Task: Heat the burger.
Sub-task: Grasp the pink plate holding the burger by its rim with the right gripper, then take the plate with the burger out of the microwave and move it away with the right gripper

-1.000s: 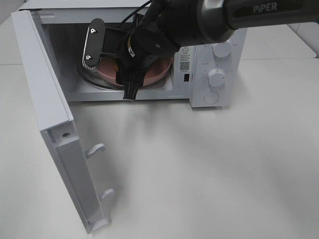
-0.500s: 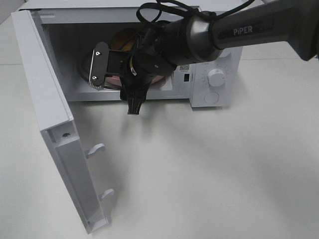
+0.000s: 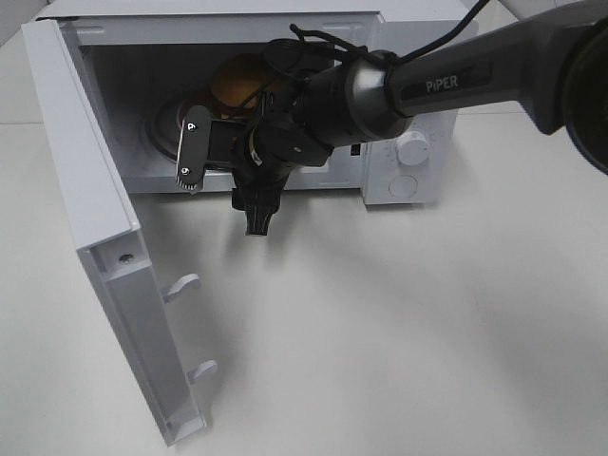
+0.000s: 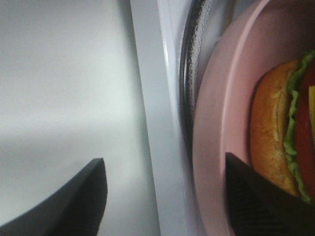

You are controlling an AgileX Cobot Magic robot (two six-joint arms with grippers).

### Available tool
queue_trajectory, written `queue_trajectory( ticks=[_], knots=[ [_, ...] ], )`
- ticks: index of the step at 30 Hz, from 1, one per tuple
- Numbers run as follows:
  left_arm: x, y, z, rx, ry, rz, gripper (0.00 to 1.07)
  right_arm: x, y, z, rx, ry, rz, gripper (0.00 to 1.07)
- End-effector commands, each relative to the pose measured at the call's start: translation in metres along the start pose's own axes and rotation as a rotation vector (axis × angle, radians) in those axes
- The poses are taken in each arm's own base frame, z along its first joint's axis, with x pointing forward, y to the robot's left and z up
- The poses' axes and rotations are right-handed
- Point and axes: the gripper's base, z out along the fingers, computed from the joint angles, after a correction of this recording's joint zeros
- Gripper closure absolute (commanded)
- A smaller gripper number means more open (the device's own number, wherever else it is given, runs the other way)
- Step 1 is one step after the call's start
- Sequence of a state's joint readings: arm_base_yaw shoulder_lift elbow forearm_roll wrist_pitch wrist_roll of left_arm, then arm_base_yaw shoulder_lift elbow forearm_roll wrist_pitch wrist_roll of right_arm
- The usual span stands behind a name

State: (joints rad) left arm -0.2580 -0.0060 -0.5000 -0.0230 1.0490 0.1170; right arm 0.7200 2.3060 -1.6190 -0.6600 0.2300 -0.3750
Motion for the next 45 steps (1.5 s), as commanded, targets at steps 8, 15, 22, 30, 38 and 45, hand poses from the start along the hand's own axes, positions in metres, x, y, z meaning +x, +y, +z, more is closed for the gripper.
queue_trajectory(
  ticks=[8,15,22,30,38,45],
  knots=[
    [0.0006,-0.0006,-0.0021,-0.003,-0.032,-0.008,1.06,0.0009,0.0043,0.0073,-0.005,-0.003,0.002,0.47],
    [0.0006,-0.0006,-0.0021,-0.003,-0.032,-0.008,1.06,0.0009,0.0043,0.0073,-0.005,-0.003,-0.005,0.48],
    [0.0006,-0.0006,-0.0021,-0.003,-0.032,-0.008,1.06,0.0010,0.0042,0.0073,-0.004,-0.003,-0.018,0.58],
    [0.0006,-0.0006,-0.0021,-0.003,-0.032,-0.008,1.06,0.0010,0.0043,0.0073,-0.005,-0.002,-0.014,0.84],
    [0.0006,-0.0006,-0.0021,-0.003,-0.032,-0.008,1.06,0.0015,-0.0005,0.0007,-0.001,0.017,-0.007,1.07],
    [0.0006,-0.0006,-0.0021,-0.003,-0.032,-0.008,1.06,0.0017,-0.0024,-0.0018,0.001,0.023,-0.009,1.07]
  ],
)
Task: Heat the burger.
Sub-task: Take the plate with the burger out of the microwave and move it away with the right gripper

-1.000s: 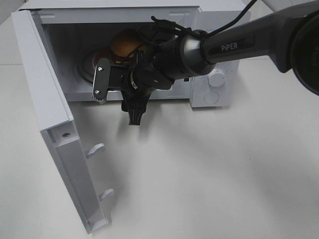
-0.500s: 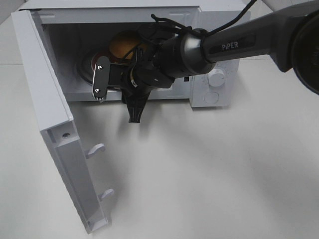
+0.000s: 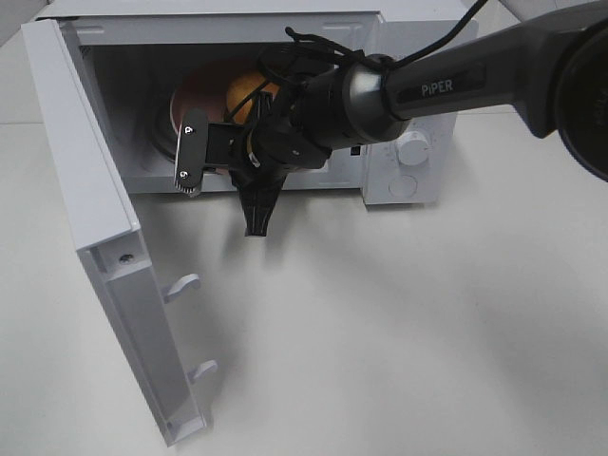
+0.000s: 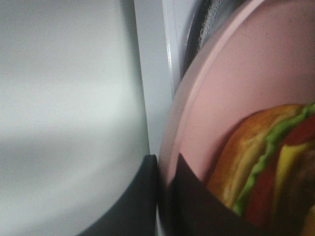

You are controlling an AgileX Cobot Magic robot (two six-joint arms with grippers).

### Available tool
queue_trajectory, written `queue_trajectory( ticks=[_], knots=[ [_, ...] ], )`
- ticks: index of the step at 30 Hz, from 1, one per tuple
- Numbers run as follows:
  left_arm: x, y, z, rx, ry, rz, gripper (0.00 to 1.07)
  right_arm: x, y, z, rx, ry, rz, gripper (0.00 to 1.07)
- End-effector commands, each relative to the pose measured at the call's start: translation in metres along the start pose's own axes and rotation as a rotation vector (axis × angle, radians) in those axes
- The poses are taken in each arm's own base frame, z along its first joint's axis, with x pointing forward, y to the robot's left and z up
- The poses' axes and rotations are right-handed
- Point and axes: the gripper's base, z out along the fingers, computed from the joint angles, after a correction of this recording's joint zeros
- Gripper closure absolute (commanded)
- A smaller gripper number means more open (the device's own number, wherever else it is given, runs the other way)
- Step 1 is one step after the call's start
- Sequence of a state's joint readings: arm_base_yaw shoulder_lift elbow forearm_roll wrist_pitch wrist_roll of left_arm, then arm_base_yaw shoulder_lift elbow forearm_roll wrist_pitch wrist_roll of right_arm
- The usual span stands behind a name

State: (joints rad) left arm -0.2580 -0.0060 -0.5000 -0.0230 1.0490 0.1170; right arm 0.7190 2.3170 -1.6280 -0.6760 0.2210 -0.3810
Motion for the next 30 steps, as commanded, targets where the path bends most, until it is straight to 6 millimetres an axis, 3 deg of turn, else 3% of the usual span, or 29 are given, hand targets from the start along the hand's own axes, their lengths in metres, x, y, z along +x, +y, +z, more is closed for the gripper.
queue_trajectory(
  ticks=[1,15,30],
  knots=[
    [0.001,-0.001,-0.002,-0.003,-0.032,-0.008,1.06,0.003,-0.002,-0.005,-0.010,0.038,0.008,1.07],
    [0.001,-0.001,-0.002,-0.003,-0.032,-0.008,1.06,0.003,-0.011,-0.019,-0.004,0.063,-0.047,1.07],
    [0.001,-0.001,-0.002,-0.003,-0.032,-0.008,1.06,-0.001,-0.022,-0.051,-0.086,0.057,-0.225,1.07]
  ],
)
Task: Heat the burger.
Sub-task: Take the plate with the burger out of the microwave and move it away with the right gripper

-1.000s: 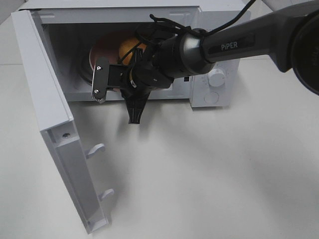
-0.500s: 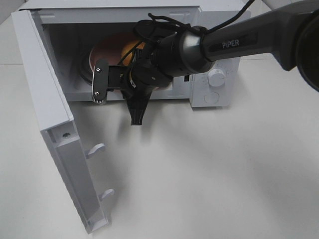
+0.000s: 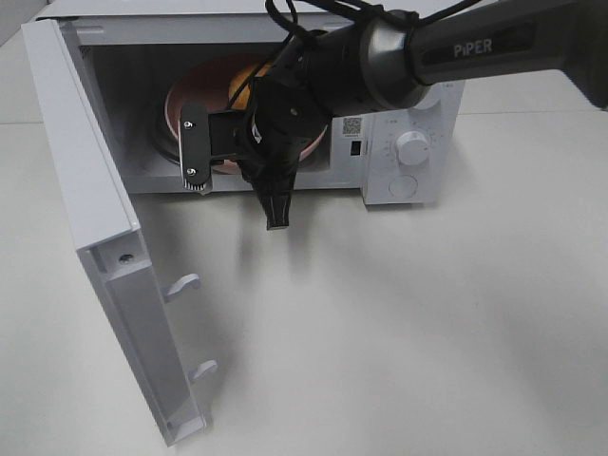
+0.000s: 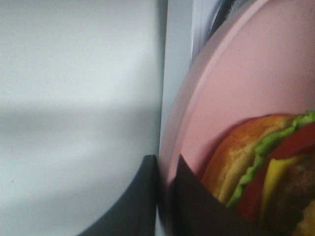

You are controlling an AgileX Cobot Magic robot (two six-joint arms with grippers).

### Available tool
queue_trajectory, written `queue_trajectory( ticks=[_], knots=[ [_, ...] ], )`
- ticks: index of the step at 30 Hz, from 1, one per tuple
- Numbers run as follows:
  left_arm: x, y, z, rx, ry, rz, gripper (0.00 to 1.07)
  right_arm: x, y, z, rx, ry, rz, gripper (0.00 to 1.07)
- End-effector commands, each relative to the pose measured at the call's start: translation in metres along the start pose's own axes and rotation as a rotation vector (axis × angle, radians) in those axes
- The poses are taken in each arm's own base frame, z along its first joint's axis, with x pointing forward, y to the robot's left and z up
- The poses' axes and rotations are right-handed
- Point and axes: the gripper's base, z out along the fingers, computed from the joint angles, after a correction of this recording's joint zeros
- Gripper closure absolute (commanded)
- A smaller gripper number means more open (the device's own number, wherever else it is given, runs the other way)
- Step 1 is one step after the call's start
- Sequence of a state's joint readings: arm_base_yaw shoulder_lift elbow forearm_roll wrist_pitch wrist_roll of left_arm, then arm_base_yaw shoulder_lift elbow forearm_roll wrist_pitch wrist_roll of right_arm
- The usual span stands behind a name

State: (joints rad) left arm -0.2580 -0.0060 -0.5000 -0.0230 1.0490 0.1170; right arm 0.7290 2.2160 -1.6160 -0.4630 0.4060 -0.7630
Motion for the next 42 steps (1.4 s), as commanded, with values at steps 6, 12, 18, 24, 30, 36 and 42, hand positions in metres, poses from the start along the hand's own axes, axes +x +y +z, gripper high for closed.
queue_trajectory(
  ticks=[6,12,18,24,30,36,42],
  knots=[
    [0.001,-0.001,-0.002,-0.003,-0.032,-0.008,1.06,0.004,-0.009,-0.026,-0.048,-0.005,-0.110,1.07],
    [0.001,-0.001,-0.002,-0.003,-0.032,-0.008,1.06,-0.002,-0.008,-0.043,-0.090,-0.009,-0.190,1.07],
    [0.001,-0.001,-0.002,-0.003,-0.032,-0.008,1.06,-0.011,-0.001,-0.052,-0.132,-0.004,-0.245,1.07],
    [0.001,-0.001,-0.002,-0.003,-0.032,-0.008,1.06,-0.017,0.006,-0.056,-0.169,0.007,-0.271,1.07],
    [0.001,-0.001,-0.002,-0.003,-0.032,-0.008,1.06,-0.015,0.003,-0.067,-0.188,0.015,-0.286,1.07],
    [0.001,-0.001,-0.002,-0.003,-0.032,-0.008,1.06,-0.014,0.000,-0.082,-0.195,-0.006,-0.295,1.07],
    [0.001,-0.001,-0.002,-0.003,-0.032,-0.008,1.06,-0.012,0.002,-0.091,-0.247,0.000,-0.278,1.07]
  ],
)
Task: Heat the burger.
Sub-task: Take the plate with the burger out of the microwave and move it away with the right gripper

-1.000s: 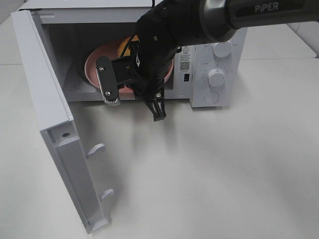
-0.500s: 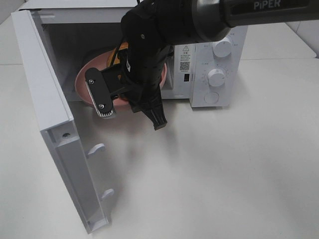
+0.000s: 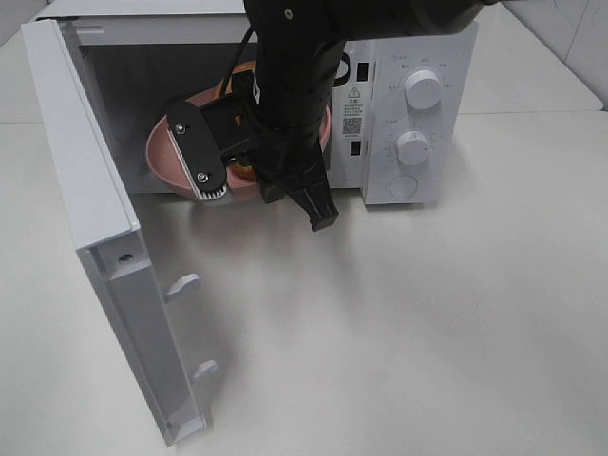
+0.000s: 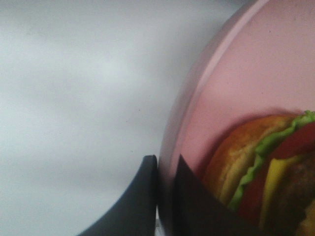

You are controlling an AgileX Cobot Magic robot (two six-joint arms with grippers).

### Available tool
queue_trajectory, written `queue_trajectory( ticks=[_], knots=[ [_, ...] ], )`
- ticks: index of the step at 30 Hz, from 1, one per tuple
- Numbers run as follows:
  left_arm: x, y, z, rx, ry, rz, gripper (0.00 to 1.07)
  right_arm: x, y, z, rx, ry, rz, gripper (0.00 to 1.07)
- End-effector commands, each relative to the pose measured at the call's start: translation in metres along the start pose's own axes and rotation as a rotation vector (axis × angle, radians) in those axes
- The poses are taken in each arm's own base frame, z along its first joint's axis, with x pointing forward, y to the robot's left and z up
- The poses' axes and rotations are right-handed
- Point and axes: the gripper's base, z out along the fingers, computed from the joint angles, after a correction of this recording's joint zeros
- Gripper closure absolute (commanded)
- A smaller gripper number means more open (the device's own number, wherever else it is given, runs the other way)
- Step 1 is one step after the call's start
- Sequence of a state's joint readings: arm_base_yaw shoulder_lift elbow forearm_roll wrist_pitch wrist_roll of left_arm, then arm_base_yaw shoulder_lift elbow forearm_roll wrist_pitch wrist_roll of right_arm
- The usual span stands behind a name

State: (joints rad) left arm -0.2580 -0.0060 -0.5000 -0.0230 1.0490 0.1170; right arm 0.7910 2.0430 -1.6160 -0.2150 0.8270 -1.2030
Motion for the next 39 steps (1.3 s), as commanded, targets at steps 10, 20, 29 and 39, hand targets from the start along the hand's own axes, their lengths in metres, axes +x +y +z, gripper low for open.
queue_trajectory(
  ticks=[10,20,29,39],
  knots=[
    [0.001,-0.001,-0.002,-0.003,-0.032,-0.008,1.06,0.002,0.000,-0.028,0.014,-0.028,0.011,1.07],
    [0.001,-0.001,-0.002,-0.003,-0.032,-0.008,1.06,0.006,0.003,-0.049,0.004,-0.035,0.027,1.07],
    [0.001,-0.001,-0.002,-0.003,-0.032,-0.008,1.06,0.008,0.008,-0.061,-0.021,-0.040,0.043,1.07],
    [0.001,-0.001,-0.002,-0.003,-0.032,-0.008,1.06,0.011,0.012,-0.074,-0.044,-0.038,0.067,1.07]
  ],
)
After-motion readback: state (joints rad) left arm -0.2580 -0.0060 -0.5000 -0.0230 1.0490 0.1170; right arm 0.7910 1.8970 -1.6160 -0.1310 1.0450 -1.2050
